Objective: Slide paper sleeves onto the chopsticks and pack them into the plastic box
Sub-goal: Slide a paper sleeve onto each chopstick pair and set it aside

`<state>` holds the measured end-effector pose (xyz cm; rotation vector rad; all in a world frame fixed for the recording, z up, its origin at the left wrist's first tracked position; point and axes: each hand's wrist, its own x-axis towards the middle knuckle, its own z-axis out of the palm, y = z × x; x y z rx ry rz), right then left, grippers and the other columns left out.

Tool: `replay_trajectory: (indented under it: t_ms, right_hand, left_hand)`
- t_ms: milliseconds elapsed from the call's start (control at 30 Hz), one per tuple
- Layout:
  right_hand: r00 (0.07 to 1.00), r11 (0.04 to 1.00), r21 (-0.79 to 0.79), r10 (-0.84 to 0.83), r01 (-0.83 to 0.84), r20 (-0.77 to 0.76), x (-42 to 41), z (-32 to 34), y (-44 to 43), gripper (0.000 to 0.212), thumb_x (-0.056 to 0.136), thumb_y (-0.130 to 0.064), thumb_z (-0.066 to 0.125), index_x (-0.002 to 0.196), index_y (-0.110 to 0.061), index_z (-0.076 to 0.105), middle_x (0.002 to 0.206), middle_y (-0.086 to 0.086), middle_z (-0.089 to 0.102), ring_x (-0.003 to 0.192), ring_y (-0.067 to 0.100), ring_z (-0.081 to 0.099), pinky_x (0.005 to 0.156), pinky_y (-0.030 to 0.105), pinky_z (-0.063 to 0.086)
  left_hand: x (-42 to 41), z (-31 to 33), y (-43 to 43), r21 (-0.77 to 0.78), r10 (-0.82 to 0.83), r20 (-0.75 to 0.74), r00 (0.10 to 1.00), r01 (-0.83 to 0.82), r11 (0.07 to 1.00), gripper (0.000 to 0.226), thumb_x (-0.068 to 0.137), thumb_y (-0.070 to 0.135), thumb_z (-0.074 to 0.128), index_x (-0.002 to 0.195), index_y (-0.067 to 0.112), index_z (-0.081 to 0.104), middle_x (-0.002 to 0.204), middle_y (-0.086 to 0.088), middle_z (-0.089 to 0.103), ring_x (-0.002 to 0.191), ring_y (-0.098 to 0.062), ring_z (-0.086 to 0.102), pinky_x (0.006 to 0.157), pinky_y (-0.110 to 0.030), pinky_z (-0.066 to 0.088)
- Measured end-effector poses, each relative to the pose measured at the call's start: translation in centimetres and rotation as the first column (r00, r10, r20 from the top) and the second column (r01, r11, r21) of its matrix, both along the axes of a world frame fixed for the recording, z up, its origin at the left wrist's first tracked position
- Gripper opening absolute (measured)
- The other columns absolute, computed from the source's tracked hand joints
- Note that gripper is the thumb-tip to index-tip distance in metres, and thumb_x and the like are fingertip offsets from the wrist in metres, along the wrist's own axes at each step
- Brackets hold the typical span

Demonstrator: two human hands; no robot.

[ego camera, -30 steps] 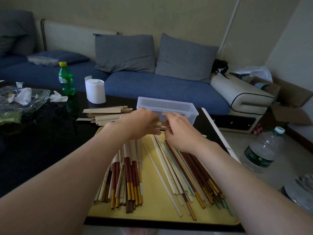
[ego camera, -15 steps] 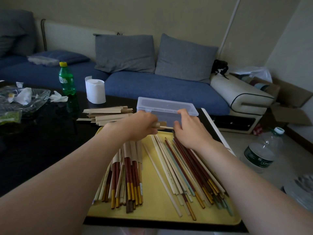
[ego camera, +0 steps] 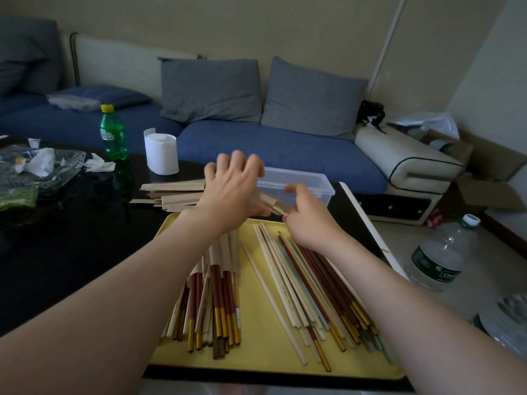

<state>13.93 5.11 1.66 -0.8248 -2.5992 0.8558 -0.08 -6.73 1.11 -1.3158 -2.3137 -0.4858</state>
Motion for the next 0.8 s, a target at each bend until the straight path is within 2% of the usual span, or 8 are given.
replay_trajectory:
  t_ms: [100,167,233,333,400,500,633,800]
  right_hand:
    - [0.997,0.988,-0.140,-0.073,0.067,-0.037,-0.3,0.0,0.2,0.054,0.107,-0.007,0.051,0.155,-0.031,0.041,0.126,0.008,0.066,0.093,0.016,0.068,0.066,0.028,0.049]
    - [0.992,0.970,-0.223,-0.112,0.097,-0.057,-0.4,0.1,0.0,0.055,0.106,-0.005,0.052,0.154,-0.030,0.042,0.131,0.010,0.065,0.098,0.018,0.068,0.070,0.029,0.051]
    - [0.988,0.946,-0.305,-0.137,0.109,-0.071,-0.5,0.0,-0.1,0.054,0.106,-0.004,0.051,0.153,-0.029,0.043,0.132,0.012,0.065,0.105,0.021,0.068,0.084,0.035,0.058]
    - [0.989,0.920,-0.376,-0.141,0.112,-0.051,-0.6,-0.1,-0.6,0.050,0.107,-0.005,0.048,0.151,-0.028,0.044,0.129,0.013,0.067,0.105,0.024,0.066,0.096,0.041,0.057]
    - [0.990,0.916,-0.386,-0.136,0.111,-0.037,-0.7,0.0,-0.8,0.050,0.106,-0.005,0.049,0.150,-0.027,0.044,0.127,0.014,0.067,0.098,0.022,0.065,0.089,0.038,0.055]
    - [0.989,0.911,-0.396,-0.140,0.113,-0.039,-0.8,0.1,-1.1,0.048,0.106,-0.006,0.047,0.149,-0.026,0.045,0.121,0.012,0.070,0.090,0.019,0.066,0.078,0.034,0.054]
    - [0.987,0.889,-0.446,-0.148,0.106,-0.060,-1.0,-0.1,-1.3,0.052,0.103,-0.006,0.044,0.152,-0.023,0.045,0.112,0.011,0.072,0.089,0.021,0.065,0.088,0.041,0.057]
    - [0.986,0.845,-0.531,-0.138,0.070,-0.089,-0.9,-0.1,-1.6,0.052,0.103,-0.003,0.046,0.152,-0.021,0.045,0.106,0.013,0.073,0.086,0.022,0.069,0.081,0.037,0.059]
  left_hand:
    - [0.2,0.3,0.0,0.195,0.052,0.187,0.981,-0.089,0.977,0.095,0.062,0.072,0.087,0.126,0.019,0.039,0.120,-0.004,0.034,0.107,-0.024,0.034,0.091,-0.039,0.038]
    - [0.4,0.5,0.2,0.232,0.026,0.397,0.917,-0.128,0.964,0.101,0.065,0.060,0.093,0.132,0.010,0.036,0.125,-0.007,0.035,0.114,-0.025,0.037,0.098,-0.040,0.043]
    - [0.2,0.7,0.4,0.266,-0.057,0.662,0.748,-0.163,0.950,0.096,0.069,0.042,0.097,0.131,0.009,0.031,0.131,-0.010,0.042,0.122,-0.025,0.046,0.102,-0.041,0.050]
    - [0.5,1.2,0.4,0.332,-0.246,0.905,0.348,-0.214,0.919,0.077,0.079,0.015,0.091,0.123,0.018,0.028,0.129,-0.012,0.056,0.114,-0.025,0.063,0.084,-0.035,0.061]
    - [0.7,1.4,0.5,0.358,-0.300,0.921,0.248,-0.235,0.904,0.060,0.086,0.004,0.082,0.128,0.010,0.040,0.125,-0.014,0.059,0.107,-0.026,0.069,0.075,-0.031,0.065]
    - [0.8,1.8,0.5,0.439,-0.418,0.899,0.134,-0.260,0.860,0.033,0.096,0.007,0.070,0.126,0.004,0.055,0.120,-0.021,0.068,0.097,-0.031,0.077,0.077,-0.039,0.067]
    - [0.6,1.7,0.2,0.467,-0.450,0.884,0.123,-0.245,0.850,0.031,0.105,0.012,0.061,0.133,0.001,0.055,0.119,-0.020,0.070,0.099,-0.029,0.078,0.076,-0.038,0.066]
    - [0.5,1.6,0.0,0.434,-0.417,0.901,0.120,-0.238,0.869,0.036,0.104,0.008,0.062,0.138,0.000,0.053,0.116,-0.019,0.071,0.095,-0.027,0.079,0.069,-0.033,0.065]
